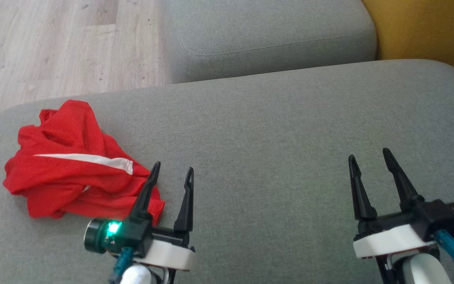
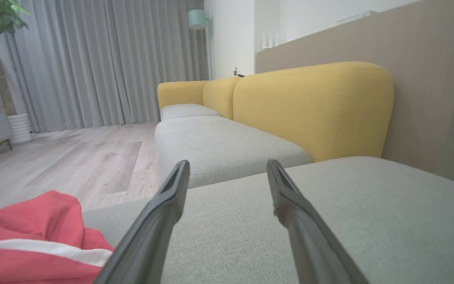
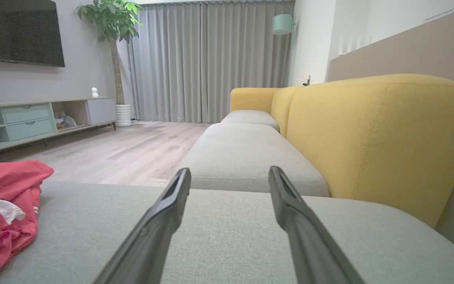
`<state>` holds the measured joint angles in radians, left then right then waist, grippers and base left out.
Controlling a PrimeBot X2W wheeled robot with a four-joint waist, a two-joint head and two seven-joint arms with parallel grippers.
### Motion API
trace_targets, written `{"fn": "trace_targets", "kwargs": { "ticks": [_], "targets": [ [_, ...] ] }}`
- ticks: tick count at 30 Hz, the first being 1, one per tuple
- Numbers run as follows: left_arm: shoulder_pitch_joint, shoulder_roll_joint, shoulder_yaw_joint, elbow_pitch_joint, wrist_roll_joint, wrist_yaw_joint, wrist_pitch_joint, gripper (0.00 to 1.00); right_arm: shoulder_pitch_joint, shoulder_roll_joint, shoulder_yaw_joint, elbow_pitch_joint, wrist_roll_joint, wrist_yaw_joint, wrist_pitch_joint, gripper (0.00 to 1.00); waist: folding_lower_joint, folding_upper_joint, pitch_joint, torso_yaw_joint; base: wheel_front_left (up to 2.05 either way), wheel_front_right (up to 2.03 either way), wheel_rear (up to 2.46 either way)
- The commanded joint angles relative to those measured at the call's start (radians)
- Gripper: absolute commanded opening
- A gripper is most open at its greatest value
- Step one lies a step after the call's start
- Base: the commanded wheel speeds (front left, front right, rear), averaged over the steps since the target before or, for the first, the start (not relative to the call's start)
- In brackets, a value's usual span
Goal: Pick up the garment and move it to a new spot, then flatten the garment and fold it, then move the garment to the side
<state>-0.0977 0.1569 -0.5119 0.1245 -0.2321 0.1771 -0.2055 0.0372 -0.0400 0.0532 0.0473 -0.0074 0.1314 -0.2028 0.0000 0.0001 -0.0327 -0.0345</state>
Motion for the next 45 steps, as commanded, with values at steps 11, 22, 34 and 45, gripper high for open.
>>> {"fn": "trace_targets", "kwargs": {
  "ticks": [11, 22, 34, 45],
  "targets": [
    [0.023, -0.062, 0.136, -0.028, -0.047, -0.016, -0.043, 1.00, 0.009, -0.010, 0.001, 0.010, 0.204, -0.001, -0.046, 1.00, 0.0000, -0.0001, -0.008, 0.004, 0.00, 0.00, 0.00],
    [0.042, -0.089, 0.160, 0.033, -0.004, -0.040, -0.056, 1.00, 0.007, -0.010, 0.012, 0.070, 0.204, -0.001, -0.059, 1.00, 0.0000, -0.0001, -0.012, 0.007, 0.00, 0.00, 0.00],
    [0.041, -0.101, 0.187, 0.047, 0.011, -0.060, -0.056, 1.00, 0.005, -0.010, 0.015, 0.087, 0.216, -0.001, -0.059, 1.00, 0.0000, -0.0001, -0.016, 0.027, 0.00, 0.00, 0.00],
    [0.051, -0.103, 0.229, 0.062, 0.022, -0.064, -0.056, 1.00, 0.013, -0.010, 0.053, 0.093, 0.224, -0.001, -0.059, 1.00, 0.0000, -0.0001, -0.026, 0.140, 0.00, 0.00, 0.00]
  ]
}}
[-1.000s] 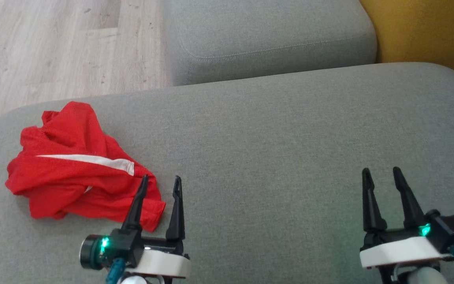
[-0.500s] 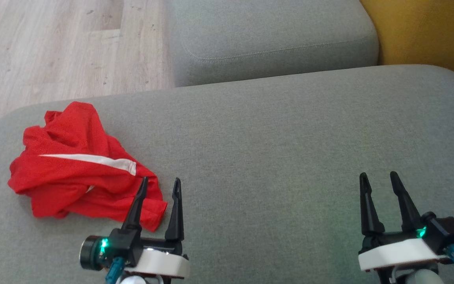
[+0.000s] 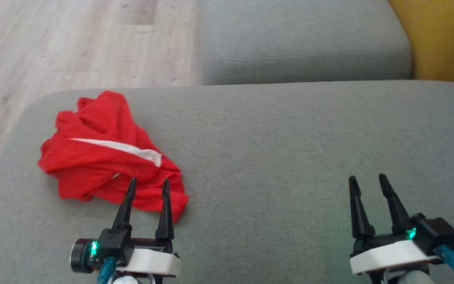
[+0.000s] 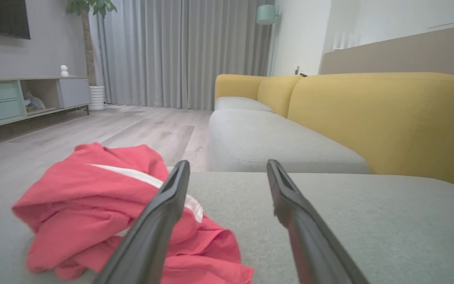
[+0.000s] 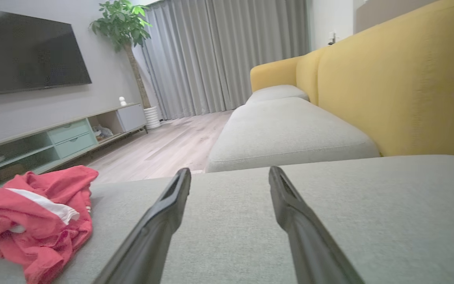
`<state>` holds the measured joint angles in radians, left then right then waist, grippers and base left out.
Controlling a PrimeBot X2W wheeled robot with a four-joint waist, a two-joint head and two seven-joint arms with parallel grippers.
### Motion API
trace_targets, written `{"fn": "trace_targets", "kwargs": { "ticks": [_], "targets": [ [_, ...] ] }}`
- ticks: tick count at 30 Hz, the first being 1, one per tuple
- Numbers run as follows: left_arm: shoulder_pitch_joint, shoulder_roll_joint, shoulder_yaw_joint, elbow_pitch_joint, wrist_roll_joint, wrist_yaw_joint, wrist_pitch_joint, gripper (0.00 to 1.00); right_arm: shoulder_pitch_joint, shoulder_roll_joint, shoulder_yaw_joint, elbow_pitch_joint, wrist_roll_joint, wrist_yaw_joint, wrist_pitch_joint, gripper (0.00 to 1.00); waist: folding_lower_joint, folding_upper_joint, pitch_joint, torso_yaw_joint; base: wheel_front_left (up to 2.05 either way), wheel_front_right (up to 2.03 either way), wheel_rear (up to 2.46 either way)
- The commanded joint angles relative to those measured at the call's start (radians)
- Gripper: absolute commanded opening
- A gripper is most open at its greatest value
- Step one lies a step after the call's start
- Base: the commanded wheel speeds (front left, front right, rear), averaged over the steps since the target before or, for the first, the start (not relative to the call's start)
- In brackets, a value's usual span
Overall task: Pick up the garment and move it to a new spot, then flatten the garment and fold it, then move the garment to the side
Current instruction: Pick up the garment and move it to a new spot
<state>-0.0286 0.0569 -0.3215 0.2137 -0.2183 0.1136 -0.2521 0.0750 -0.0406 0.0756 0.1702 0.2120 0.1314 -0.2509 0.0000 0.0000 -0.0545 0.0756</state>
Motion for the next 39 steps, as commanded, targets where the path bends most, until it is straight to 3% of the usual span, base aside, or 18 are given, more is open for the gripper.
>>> {"fn": "trace_targets", "kwargs": {
  "ticks": [1, 15, 23, 34, 39],
  "targets": [
    [-0.016, -0.003, 0.044, -0.025, 0.008, -0.002, -0.010, 1.00, -0.024, -0.010, 0.035, -0.030, 0.005, -0.001, -0.011, 1.00, 0.0000, 0.0000, -0.006, 0.043, 0.00, 0.00, 0.00],
    [0.000, 0.007, 0.073, -0.005, 0.045, -0.012, -0.010, 1.00, -0.006, -0.010, 0.095, -0.035, -0.001, -0.001, -0.011, 1.00, 0.0000, 0.0000, -0.029, 0.232, 0.00, 0.00, 0.00],
    [0.005, 0.011, 0.077, -0.004, 0.054, -0.015, -0.010, 1.00, -0.004, -0.010, 0.112, -0.038, -0.012, -0.001, -0.011, 1.00, 0.0000, 0.0000, -0.033, 0.298, 0.00, 0.00, 0.00],
    [-0.011, 0.035, 0.085, 0.012, 0.061, -0.029, -0.010, 1.00, -0.016, -0.010, 0.116, -0.031, -0.013, -0.001, -0.011, 1.00, 0.0000, 0.0000, -0.008, 0.284, 0.00, 0.00, 0.00],
    [-0.114, 0.090, 0.049, 0.039, 0.089, -0.092, 0.055, 1.00, -0.028, -0.010, 0.100, -0.028, -0.024, -0.001, -0.011, 1.00, 0.0000, 0.0000, 0.027, 0.242, 0.00, 0.00, 0.00]
  ]
}}
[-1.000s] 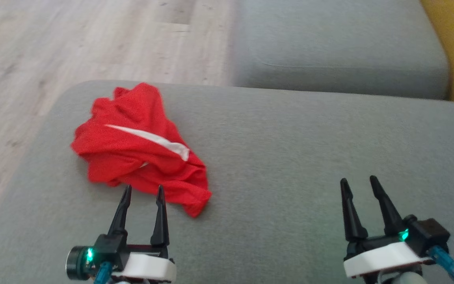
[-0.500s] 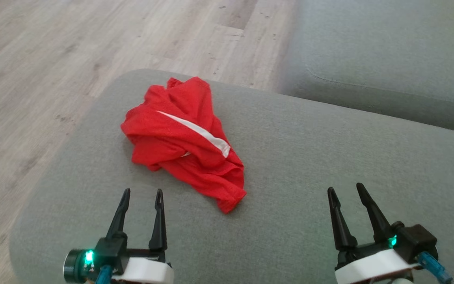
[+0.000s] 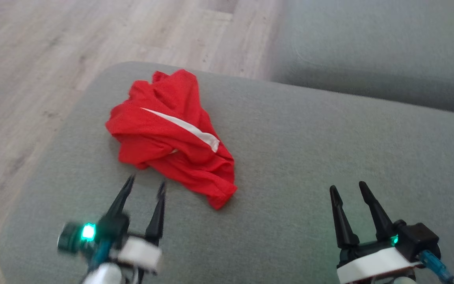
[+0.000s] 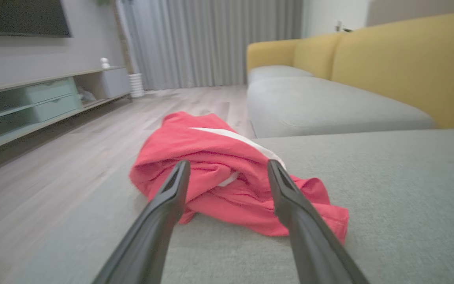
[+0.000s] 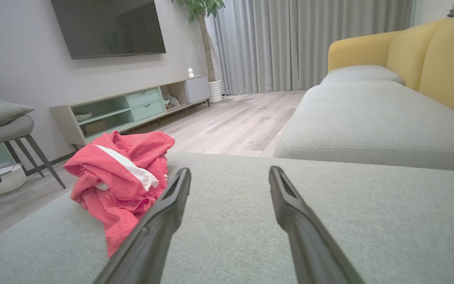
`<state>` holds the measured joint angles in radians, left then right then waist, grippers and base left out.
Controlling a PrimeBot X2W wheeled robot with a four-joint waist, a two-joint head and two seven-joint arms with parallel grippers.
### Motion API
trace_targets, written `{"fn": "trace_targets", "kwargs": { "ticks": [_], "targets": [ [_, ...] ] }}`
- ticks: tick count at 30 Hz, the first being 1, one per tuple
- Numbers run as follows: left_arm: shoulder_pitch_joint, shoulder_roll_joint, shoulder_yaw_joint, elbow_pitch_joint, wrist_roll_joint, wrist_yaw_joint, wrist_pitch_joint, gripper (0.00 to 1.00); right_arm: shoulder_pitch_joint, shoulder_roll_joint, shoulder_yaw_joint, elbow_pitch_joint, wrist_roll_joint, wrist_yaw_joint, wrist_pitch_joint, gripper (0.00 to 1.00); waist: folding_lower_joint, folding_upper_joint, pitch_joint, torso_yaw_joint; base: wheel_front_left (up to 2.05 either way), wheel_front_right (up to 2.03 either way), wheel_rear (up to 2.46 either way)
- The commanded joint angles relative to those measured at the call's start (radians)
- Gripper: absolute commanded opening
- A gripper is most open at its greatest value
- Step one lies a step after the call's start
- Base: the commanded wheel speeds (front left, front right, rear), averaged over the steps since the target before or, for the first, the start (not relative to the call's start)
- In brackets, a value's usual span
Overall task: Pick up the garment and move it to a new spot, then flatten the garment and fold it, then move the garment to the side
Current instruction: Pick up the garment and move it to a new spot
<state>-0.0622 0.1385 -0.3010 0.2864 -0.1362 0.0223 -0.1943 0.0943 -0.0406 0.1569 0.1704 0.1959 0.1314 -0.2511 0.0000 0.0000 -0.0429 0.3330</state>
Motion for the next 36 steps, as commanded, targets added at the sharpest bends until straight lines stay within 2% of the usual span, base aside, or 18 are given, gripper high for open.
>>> {"fn": "trace_targets", "kwargs": {
  "ticks": [1, 4, 9, 15, 25, 26, 27, 28, 36],
  "targets": [
    [-0.110, 0.022, 0.014, -0.025, 0.016, -0.022, 0.028, 1.00, -0.050, -0.010, 0.015, -0.027, -0.010, -0.001, -0.011, 1.00, 0.0000, 0.0000, 0.023, -0.024, 0.00, 0.00, 0.00],
    [-0.209, 0.053, -0.012, 0.001, 0.028, -0.074, 0.117, 1.00, -0.058, -0.010, 0.008, -0.028, -0.015, -0.001, -0.011, 1.00, 0.0000, 0.0000, 0.055, -0.050, 0.00, 0.00, 0.00],
    [-0.370, 0.090, -0.038, 0.082, 0.043, -0.113, 0.232, 1.00, -0.092, -0.010, 0.007, -0.029, -0.020, -0.001, -0.011, 1.00, 0.0000, 0.0000, 0.117, -0.095, 0.00, 0.00, 0.00],
    [-0.490, 0.120, -0.056, 0.225, 0.077, -0.116, 0.323, 1.00, -0.126, -0.010, 0.003, -0.031, -0.010, -0.001, -0.011, 1.00, 0.0000, 0.0000, 0.166, -0.145, 0.00, 0.00, 0.00],
    [-0.572, 0.133, -0.066, 0.396, 0.089, -0.100, 0.305, 1.00, -0.150, -0.010, 0.010, -0.027, -0.010, -0.001, -0.011, 1.00, 0.0000, 0.0000, 0.201, -0.189, 0.00, 0.00, 0.00],
    [-0.578, 0.132, -0.067, 0.410, 0.085, -0.103, 0.301, 0.82, -0.152, -0.010, 0.010, -0.027, -0.010, -0.001, -0.011, 1.00, 0.0000, 0.0000, 0.202, -0.191, 0.00, 0.00, 0.00],
    [-0.583, 0.131, -0.068, 0.421, 0.081, -0.106, 0.291, 0.25, -0.154, -0.010, 0.011, -0.028, -0.009, -0.001, -0.011, 1.00, 0.0000, 0.0000, 0.203, -0.195, 0.00, 0.00, 0.00],
    [-0.588, 0.129, -0.069, 0.428, 0.078, -0.108, 0.277, 0.00, -0.155, -0.010, 0.012, -0.027, -0.008, -0.001, -0.011, 1.00, 0.0000, 0.0000, 0.203, -0.197, 0.00, 0.00, 0.00],
    [-0.601, 0.108, -0.050, 0.432, 0.036, -0.103, 0.123, 0.00, -0.137, -0.010, -0.008, -0.031, 0.010, -0.001, -0.011, 1.00, 0.0000, 0.0000, 0.144, -0.203, 0.00, 0.00, 0.00]
  ]
}}
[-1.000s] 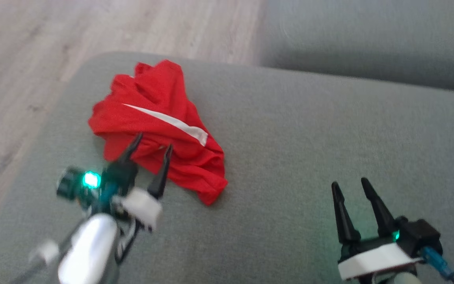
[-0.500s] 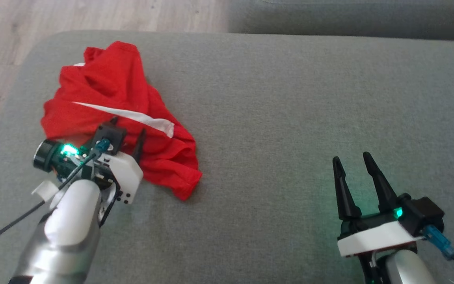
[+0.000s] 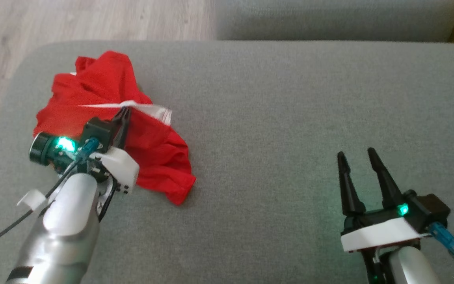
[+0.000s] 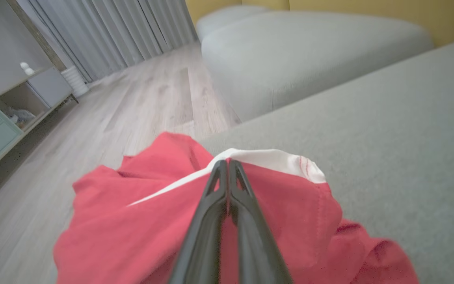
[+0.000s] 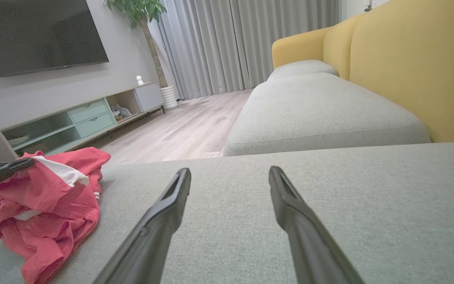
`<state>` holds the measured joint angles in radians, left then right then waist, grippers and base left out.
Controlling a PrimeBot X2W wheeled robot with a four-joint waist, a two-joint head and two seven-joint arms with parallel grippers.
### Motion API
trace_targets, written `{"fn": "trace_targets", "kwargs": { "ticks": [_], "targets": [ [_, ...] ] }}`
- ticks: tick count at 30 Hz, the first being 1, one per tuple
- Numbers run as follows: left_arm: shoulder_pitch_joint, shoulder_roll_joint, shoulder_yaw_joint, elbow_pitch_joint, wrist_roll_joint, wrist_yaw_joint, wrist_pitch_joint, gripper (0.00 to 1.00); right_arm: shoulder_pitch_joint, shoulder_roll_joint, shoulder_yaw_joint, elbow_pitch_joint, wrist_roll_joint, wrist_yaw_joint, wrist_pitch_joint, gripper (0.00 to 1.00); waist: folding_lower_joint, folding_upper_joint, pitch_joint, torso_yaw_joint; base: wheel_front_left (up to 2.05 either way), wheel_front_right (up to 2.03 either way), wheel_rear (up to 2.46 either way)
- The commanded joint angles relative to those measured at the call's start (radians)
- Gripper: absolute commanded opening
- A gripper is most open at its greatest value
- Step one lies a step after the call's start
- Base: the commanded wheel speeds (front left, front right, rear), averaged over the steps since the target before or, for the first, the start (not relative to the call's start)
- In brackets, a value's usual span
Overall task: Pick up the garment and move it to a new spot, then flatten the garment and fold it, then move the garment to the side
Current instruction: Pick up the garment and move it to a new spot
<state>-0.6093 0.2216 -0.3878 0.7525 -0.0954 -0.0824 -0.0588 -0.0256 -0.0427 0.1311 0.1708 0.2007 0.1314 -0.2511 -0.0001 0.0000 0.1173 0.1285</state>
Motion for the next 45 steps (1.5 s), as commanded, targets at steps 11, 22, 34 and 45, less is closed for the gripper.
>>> {"fn": "trace_targets", "kwargs": {
  "ticks": [11, 22, 34, 45],
  "targets": [
    [-0.042, -0.012, 0.068, -0.337, -0.099, -0.018, -0.158, 0.00, 0.037, -0.008, 0.017, -0.021, 0.066, -0.001, -0.011, 1.00, 0.0001, 0.0000, -0.123, 0.021, 0.00, 0.00, 0.00],
    [0.003, -0.017, 0.023, -0.686, -0.126, -0.022, -0.076, 0.00, 0.031, -0.008, 0.033, -0.028, 0.067, -0.001, -0.011, 1.00, 0.0001, 0.0000, -0.137, -0.076, 0.00, 0.00, 0.00],
    [-0.065, -0.075, -0.037, -0.866, -0.172, -0.026, 0.017, 0.00, 0.018, -0.008, 0.065, -0.026, 0.074, -0.001, -0.011, 1.00, 0.0001, 0.0000, -0.139, -0.309, 0.00, 0.00, 0.00],
    [-0.172, -0.065, -0.035, -0.631, -0.163, -0.011, 0.098, 0.00, -0.014, -0.008, 0.111, -0.060, 0.097, -0.001, -0.011, 1.00, 0.0001, 0.0000, -0.042, -0.560, 0.00, 0.00, 0.00]
  ]
}}
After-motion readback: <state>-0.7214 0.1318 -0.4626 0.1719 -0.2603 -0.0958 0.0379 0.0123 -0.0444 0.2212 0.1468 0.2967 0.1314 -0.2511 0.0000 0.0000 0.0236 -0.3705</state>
